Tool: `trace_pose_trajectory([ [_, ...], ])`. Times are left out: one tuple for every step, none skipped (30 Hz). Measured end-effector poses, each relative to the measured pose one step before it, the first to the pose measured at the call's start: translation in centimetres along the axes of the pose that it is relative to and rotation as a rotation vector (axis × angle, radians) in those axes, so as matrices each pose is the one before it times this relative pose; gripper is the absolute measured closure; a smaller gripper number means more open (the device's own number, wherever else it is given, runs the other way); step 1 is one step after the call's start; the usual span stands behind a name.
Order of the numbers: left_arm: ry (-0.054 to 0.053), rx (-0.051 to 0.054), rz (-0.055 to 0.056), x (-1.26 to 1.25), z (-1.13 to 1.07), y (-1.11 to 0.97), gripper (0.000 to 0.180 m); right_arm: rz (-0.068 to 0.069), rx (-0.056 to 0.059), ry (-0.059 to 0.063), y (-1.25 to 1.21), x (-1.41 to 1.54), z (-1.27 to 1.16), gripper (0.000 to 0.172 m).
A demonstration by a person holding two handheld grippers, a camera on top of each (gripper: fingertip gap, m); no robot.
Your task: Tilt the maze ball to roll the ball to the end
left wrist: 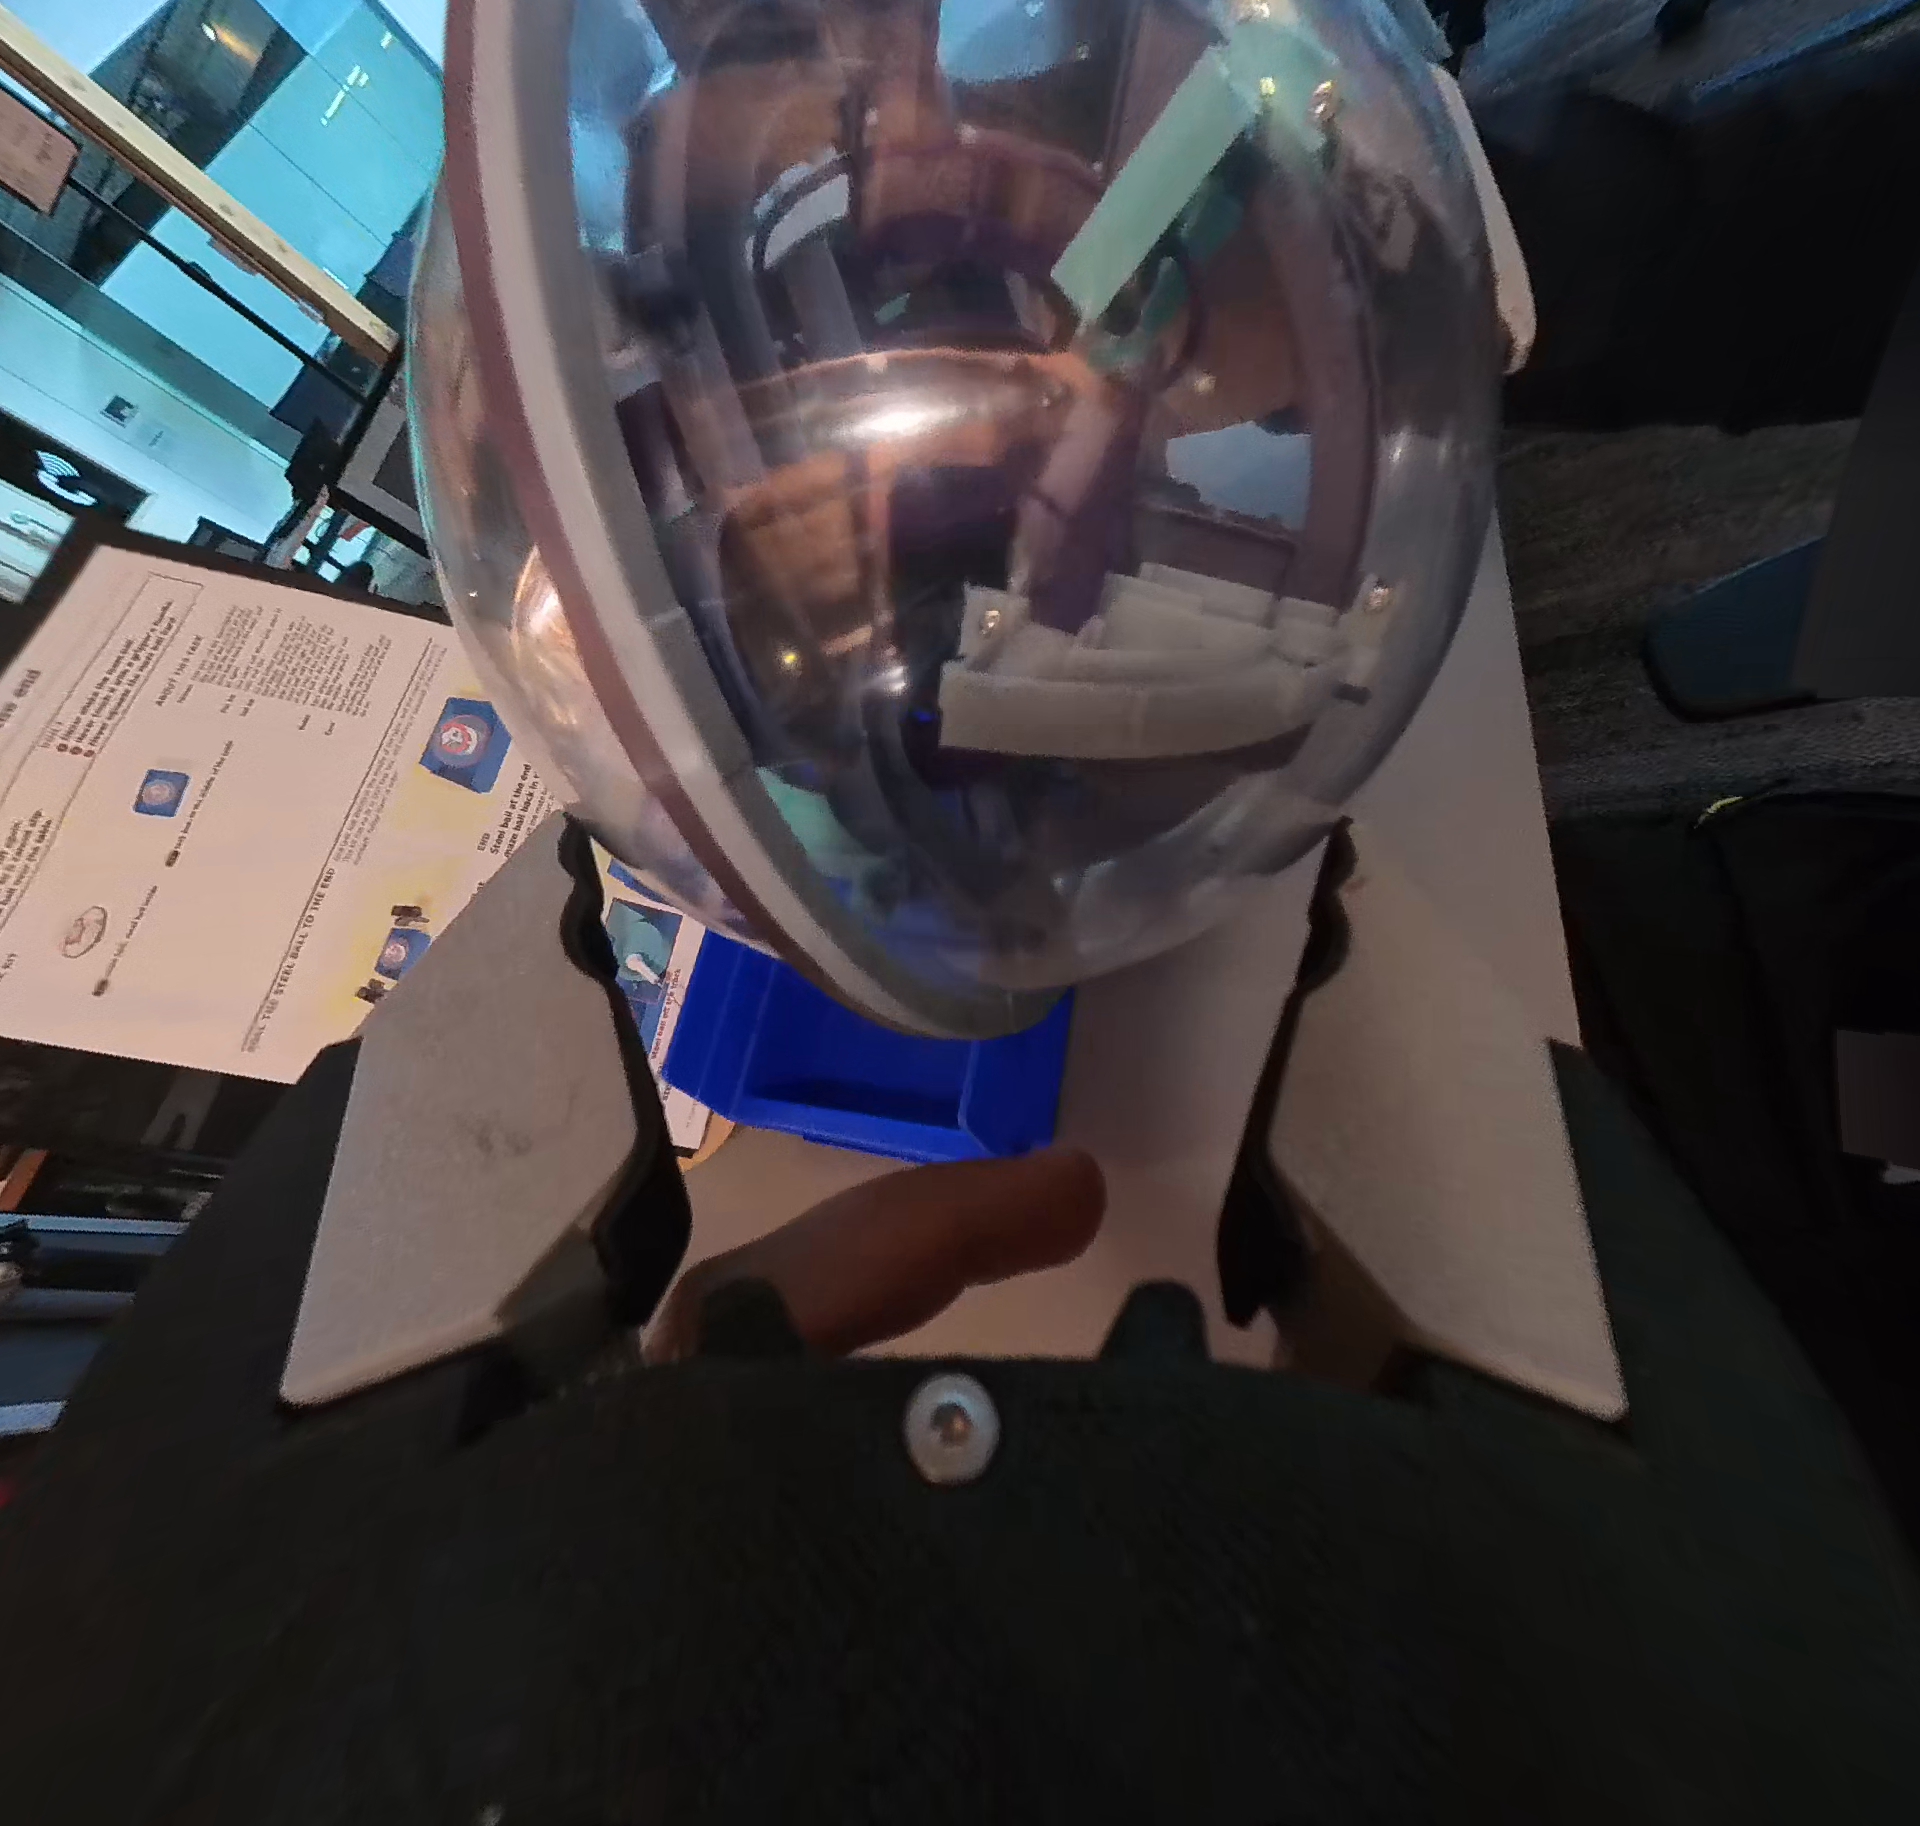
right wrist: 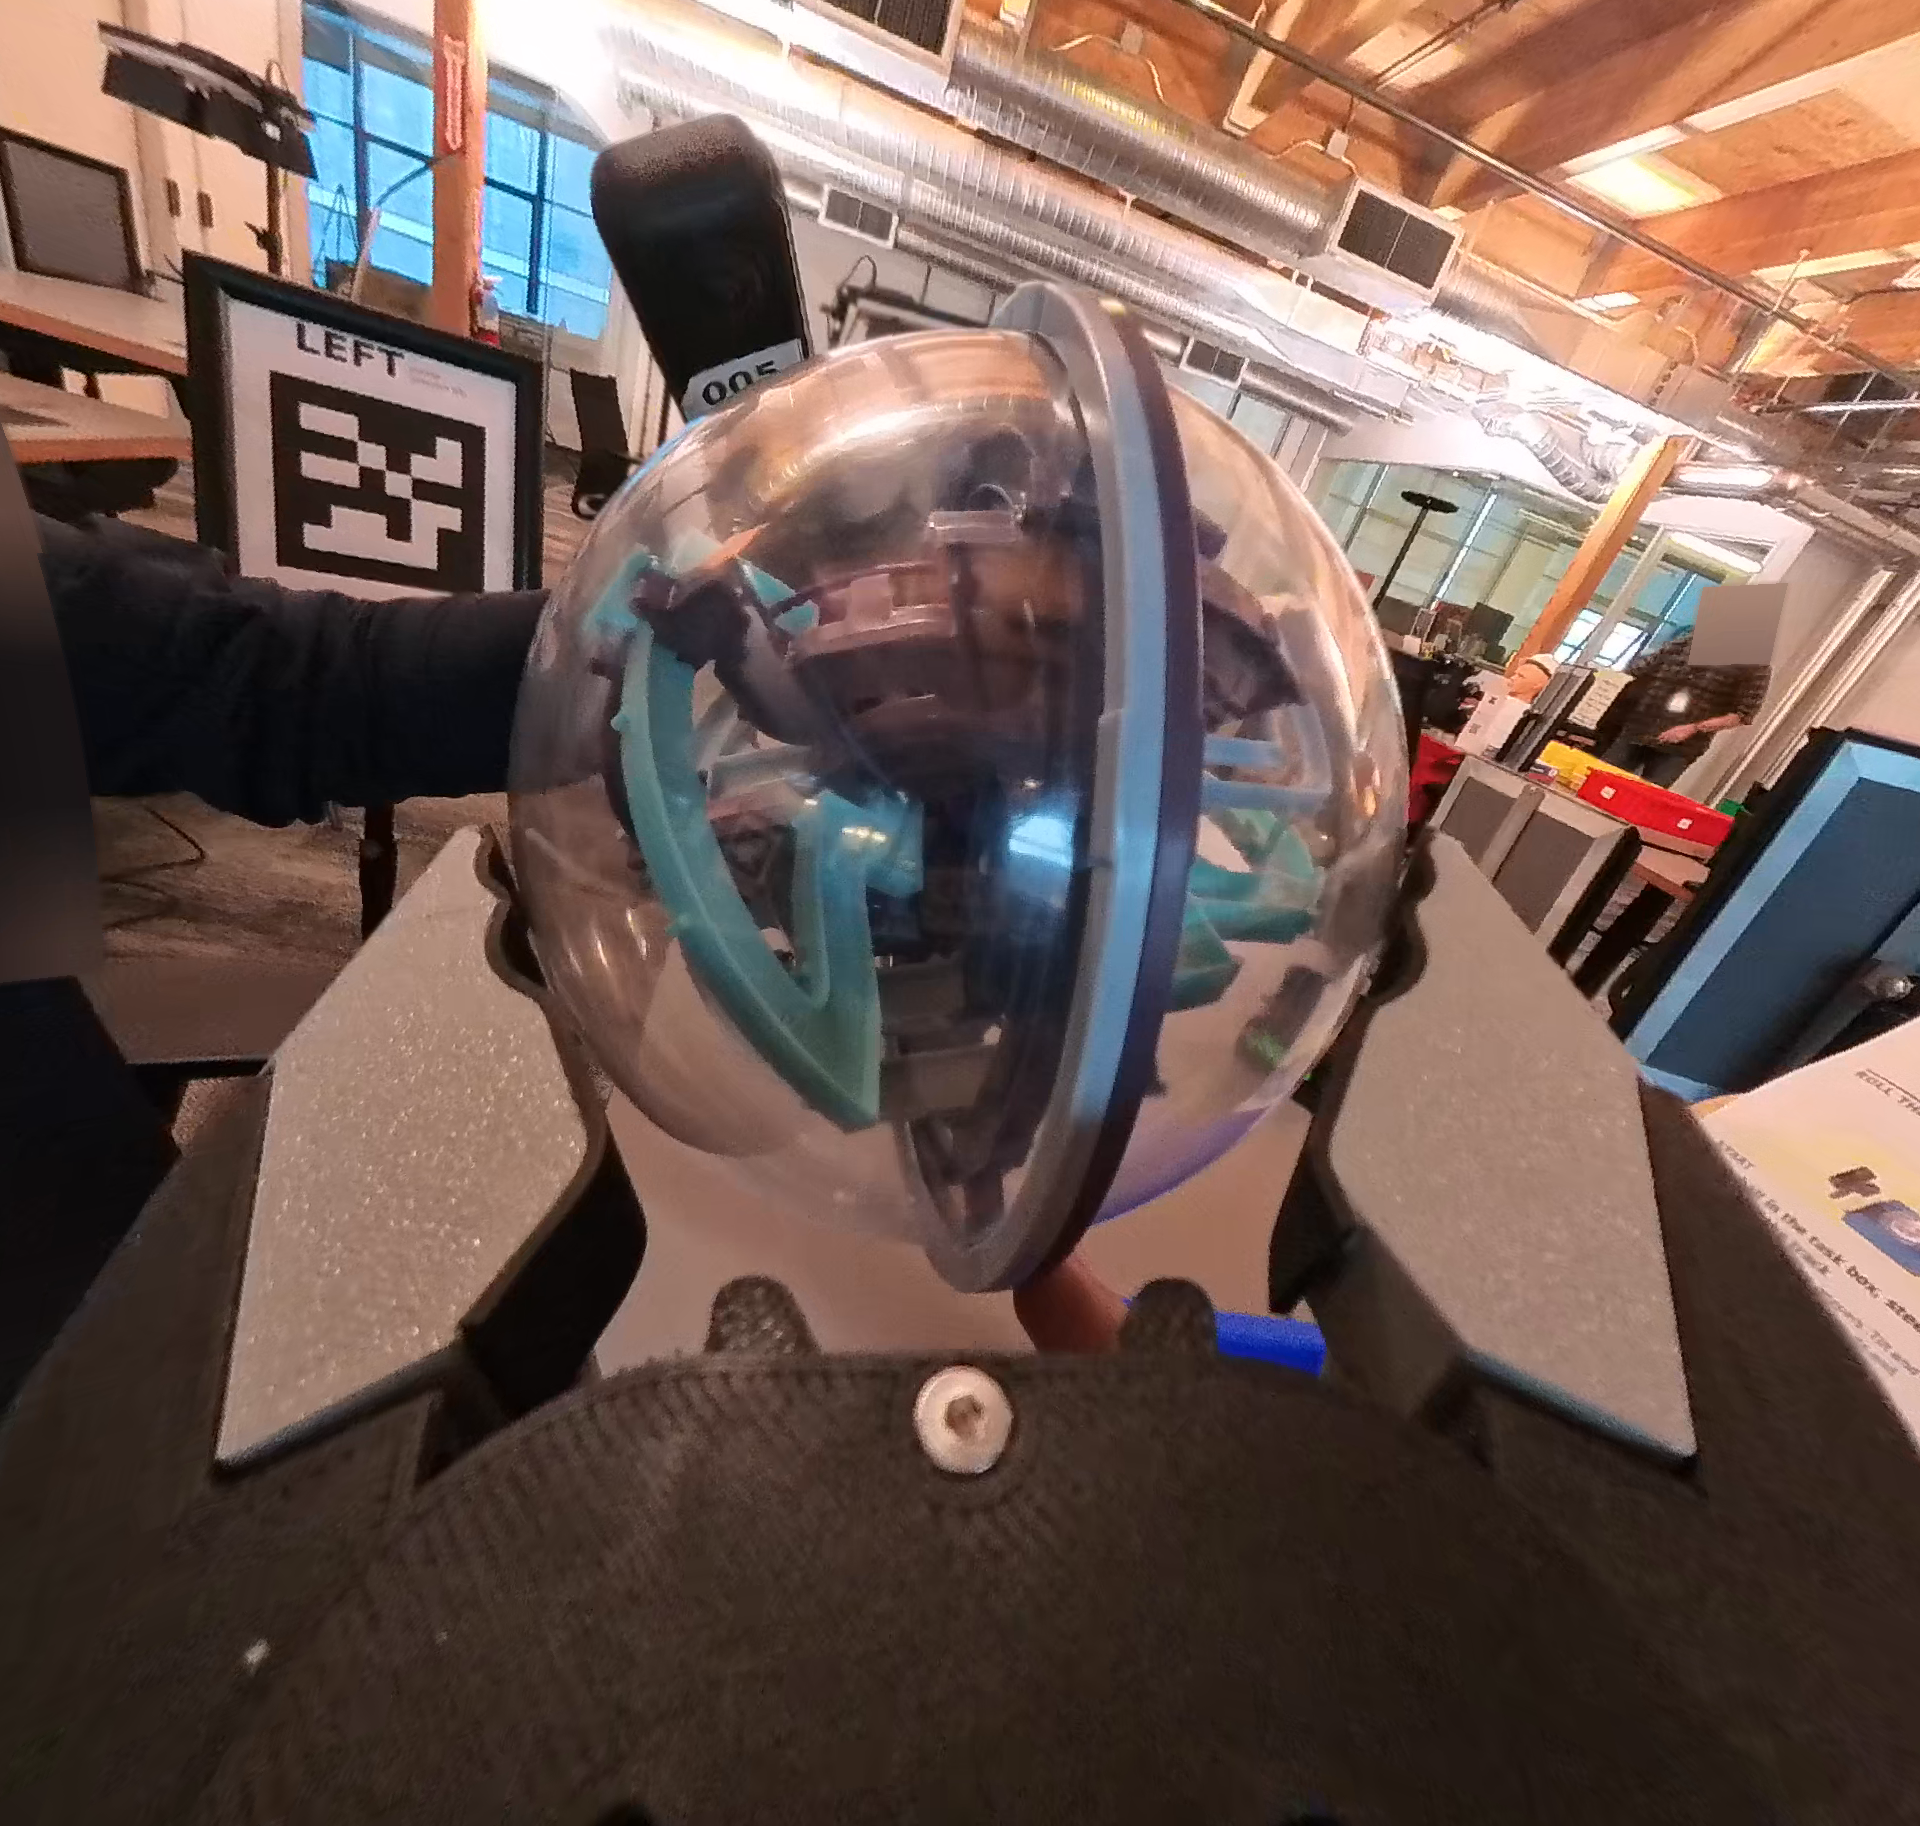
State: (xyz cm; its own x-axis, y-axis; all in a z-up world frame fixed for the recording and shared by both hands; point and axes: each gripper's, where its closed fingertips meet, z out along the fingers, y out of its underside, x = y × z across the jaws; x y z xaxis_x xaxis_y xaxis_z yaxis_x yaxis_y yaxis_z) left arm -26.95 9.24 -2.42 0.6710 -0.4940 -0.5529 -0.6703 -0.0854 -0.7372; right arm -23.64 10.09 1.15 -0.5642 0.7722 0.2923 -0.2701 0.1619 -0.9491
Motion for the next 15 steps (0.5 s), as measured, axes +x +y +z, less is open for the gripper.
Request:
trace_pose_trajectory([
  [-0.0001,-0.0021,0.0029,-0.020,-0.049,-0.104,0.048,-0.0010,0.0043,0.0002,-0.105,-0.015,-0.013,0.015],
  [0.0000,-0.0007,0.0020,0.007,-0.048,-0.078,0.048,0.0000,0.0027,-0.0004,-0.051,-0.036,-0.006,0.015],
  [0.0006,-0.0013,0.0001,0.021,-0.054,-0.050,0.048,0.0016,0.0013,-0.0010,-0.011,-0.033,0.000,0.015],
  [0.0002,-0.0001,0.0003,0.012,-0.032,-0.031,0.048,0.0019,0.0004,-0.0015,0.008,-0.023,0.003,0.015],
  [-0.0003,0.0015,0.0003,0.003,-0.032,-0.032,0.048,0.0016,0.0015,-0.0015,0.008,-0.004,0.005,0.015],
  [-0.0001,0.0009,-0.0012,-0.012,-0.031,-0.047,0.048,0.0019,0.0033,-0.0014,-0.038,0.004,0.006,0.015],
  [-0.0004,0.0010,-0.0008,-0.024,-0.047,-0.076,0.048,0.0014,0.0045,-0.0016,-0.074,0.011,0.003,0.015],
  [-0.0012,0.0019,0.0011,-0.024,-0.065,-0.122,0.048,0.0006,0.0055,-0.0020,-0.095,-0.007,0.000,0.015],
  [-0.0010,0.0020,0.0012,-0.027,-0.081,-0.151,0.047,0.0016,0.0065,-0.0025,-0.108,-0.013,0.001,0.015],
  [-0.0003,0.0018,0.0006,-0.042,-0.088,-0.165,0.047,0.0023,0.0077,-0.0024,-0.121,-0.003,0.011,0.015],
  [0.0000,0.0004,0.0016,-0.045,-0.098,-0.145,0.047,0.0015,0.0079,-0.0015,-0.129,0.001,0.011,0.015],
  [0.0005,-0.0006,0.0025,-0.037,-0.089,-0.131,0.047,0.0002,0.0079,-0.0004,-0.120,-0.015,0.012,0.015],
  [0.0009,-0.0012,0.0032,-0.014,-0.091,-0.100,0.047,-0.0001,0.0076,-0.0001,-0.087,-0.026,0.025,0.015],
  [0.0016,-0.0027,0.0021,-0.007,-0.084,-0.095,0.047,0.0020,0.0077,-0.0006,-0.064,-0.032,0.017,0.015],
  [0.0030,-0.0029,-0.0022,0.025,-0.084,-0.079,0.047,0.0060,0.0084,-0.0012,-0.045,-0.033,0.008,0.015],
])
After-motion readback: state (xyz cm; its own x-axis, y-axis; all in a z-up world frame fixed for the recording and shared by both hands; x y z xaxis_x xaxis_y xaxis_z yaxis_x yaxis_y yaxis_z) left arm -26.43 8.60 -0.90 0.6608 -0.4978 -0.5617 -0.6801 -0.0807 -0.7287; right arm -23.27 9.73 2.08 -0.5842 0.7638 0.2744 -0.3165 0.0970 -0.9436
